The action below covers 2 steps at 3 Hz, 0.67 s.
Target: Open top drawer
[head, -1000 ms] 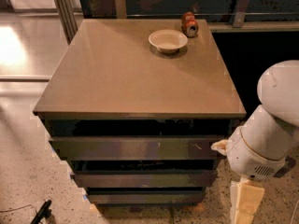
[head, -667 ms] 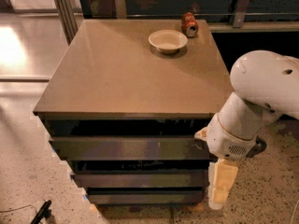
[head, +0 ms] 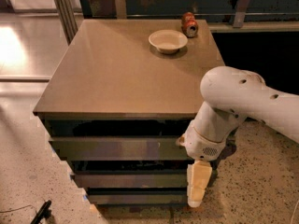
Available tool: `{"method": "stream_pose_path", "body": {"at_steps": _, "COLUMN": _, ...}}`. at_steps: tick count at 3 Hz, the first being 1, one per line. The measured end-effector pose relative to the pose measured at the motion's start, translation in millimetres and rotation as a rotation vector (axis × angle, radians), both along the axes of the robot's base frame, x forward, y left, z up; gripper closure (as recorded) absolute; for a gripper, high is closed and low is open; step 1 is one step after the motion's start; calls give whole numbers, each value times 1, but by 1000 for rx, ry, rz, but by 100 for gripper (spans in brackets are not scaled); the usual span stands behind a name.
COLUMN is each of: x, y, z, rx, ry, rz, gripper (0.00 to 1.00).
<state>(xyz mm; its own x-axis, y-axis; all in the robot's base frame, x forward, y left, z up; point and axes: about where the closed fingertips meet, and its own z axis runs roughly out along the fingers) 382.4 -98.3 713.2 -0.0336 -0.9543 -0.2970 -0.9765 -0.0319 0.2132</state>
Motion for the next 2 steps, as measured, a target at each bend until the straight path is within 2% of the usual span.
{"method": "stream_pose_path", "body": {"at_steps": 2, "x": 9, "y": 3, "z": -4, "rx": 26, "ry": -6, "rz": -19, "gripper": 0}}
